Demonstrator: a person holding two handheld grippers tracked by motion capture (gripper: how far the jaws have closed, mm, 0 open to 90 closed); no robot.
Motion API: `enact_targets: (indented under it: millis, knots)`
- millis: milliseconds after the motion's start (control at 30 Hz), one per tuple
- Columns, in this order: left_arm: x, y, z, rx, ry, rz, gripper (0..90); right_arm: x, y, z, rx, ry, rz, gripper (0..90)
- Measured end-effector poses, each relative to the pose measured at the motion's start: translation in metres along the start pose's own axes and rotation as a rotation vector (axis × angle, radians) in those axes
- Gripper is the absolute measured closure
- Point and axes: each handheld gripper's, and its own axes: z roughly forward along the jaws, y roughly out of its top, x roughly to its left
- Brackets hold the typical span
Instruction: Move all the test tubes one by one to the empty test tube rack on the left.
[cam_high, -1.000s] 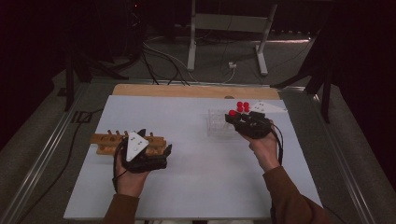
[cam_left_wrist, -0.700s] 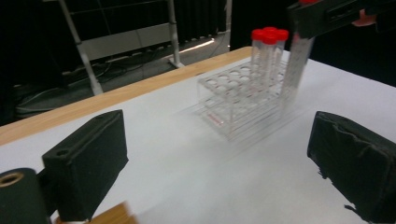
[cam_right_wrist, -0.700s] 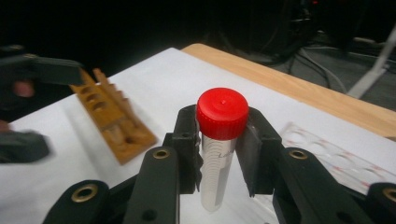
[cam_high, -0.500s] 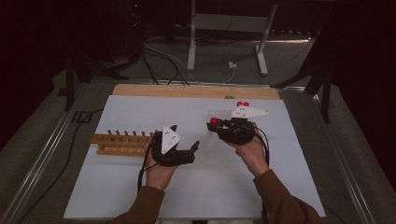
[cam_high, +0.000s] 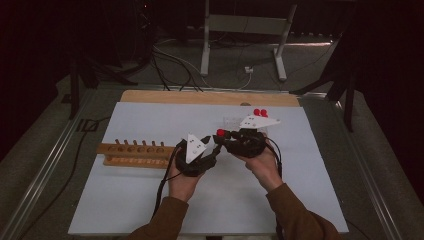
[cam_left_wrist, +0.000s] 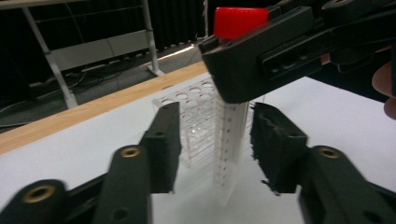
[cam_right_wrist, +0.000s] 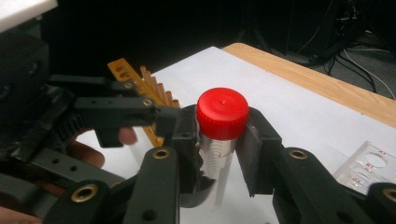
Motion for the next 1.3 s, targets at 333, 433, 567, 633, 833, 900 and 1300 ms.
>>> enact_targets:
  millis: [333,433,567,633,833,900,1300]
  knots:
    - [-0.002,-0.001,0.002,-0.006,-0.012,0.011,75.1,0.001,-0.001,0.003,0.0,0.019,0.005,70.5]
    - [-0.002,-0.001,0.002,-0.009,-0.015,0.013,75.7,0.0,0.0,0.001,-0.006,0.024,0.009,69.1]
    - [0.002,-0.001,0.002,-0.005,-0.005,-0.001,75.7,-0.003,-0.001,-0.003,-0.026,0.042,0.013,53.0]
    - [0.005,-0.002,0.002,-0.002,0.005,-0.007,75.8,-0.005,-0.001,-0.006,-0.041,0.048,0.022,45.9]
    - [0.017,-0.003,-0.001,-0.003,0.03,-0.028,75.9,-0.011,-0.005,-0.016,-0.05,-0.024,0.016,21.4]
    - [0.019,-0.004,-0.003,-0.007,0.035,-0.032,75.9,-0.014,-0.009,-0.019,-0.047,-0.065,0.019,12.4]
    - [0.041,-0.004,-0.02,-0.041,0.067,-0.049,75.9,-0.036,-0.036,-0.042,-0.068,-0.197,0.033,0.0]
